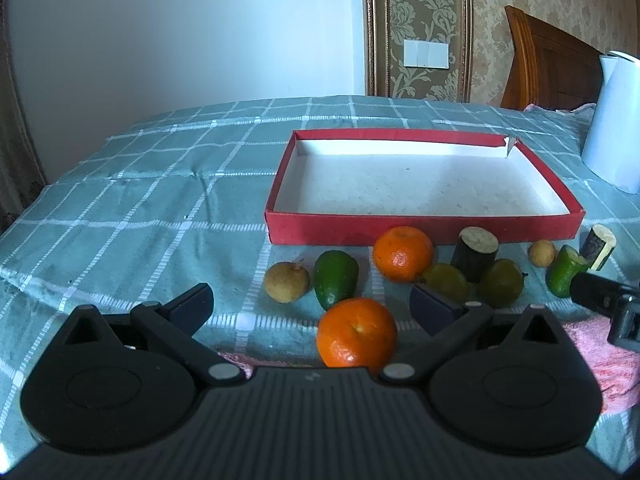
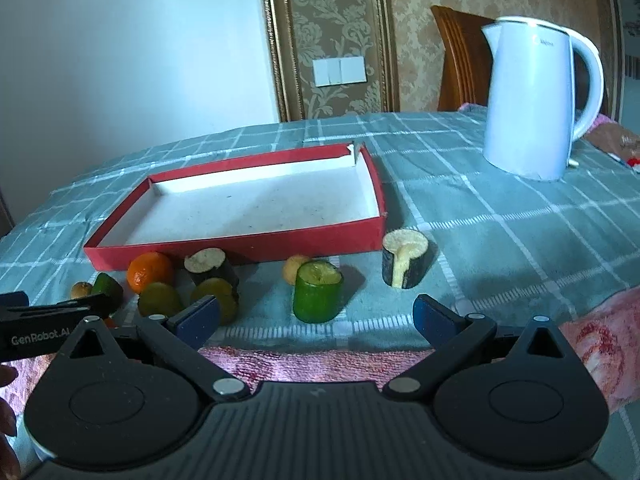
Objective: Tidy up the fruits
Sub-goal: 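Move the right tool toward the cut eggplant slice beside the tray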
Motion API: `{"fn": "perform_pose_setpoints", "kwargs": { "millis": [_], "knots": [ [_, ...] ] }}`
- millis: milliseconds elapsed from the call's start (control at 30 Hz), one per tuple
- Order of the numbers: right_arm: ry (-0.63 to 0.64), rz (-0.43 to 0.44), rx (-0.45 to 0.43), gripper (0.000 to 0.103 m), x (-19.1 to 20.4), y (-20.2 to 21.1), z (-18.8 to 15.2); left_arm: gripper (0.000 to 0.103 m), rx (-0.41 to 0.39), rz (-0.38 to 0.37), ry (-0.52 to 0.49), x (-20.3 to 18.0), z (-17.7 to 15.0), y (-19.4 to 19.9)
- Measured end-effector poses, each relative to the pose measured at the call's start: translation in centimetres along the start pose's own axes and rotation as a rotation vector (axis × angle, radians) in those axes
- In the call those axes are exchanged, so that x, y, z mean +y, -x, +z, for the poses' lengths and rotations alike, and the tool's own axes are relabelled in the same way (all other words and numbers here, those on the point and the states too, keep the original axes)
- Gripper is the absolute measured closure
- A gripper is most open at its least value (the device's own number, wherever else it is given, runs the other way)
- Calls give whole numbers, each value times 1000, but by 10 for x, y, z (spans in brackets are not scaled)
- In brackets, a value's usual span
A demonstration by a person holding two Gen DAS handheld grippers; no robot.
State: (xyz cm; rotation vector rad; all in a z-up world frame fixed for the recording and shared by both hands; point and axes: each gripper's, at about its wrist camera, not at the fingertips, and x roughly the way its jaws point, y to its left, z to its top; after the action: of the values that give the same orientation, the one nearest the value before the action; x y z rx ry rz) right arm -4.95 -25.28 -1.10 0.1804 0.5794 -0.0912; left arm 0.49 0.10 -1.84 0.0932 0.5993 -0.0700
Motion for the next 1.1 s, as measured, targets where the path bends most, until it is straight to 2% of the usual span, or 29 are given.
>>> {"fn": "perform_pose_setpoints", "kwargs": {
  "millis": [433,567,767,1100],
  "knots": [
    [46,-28,-50,0,2,7,1,0,2,-4,5,1,1,0],
    [9,-11,-25,0,-5,4,2,0,0,1,0,0,1,0],
    [44,-20,-35,0,-2,4,0,0,2,-5,-5,0,0,-2],
    [19,-10,-28,0,-7,-1,0,0,5,-9,-5,1,0,-5]
  ]
}}
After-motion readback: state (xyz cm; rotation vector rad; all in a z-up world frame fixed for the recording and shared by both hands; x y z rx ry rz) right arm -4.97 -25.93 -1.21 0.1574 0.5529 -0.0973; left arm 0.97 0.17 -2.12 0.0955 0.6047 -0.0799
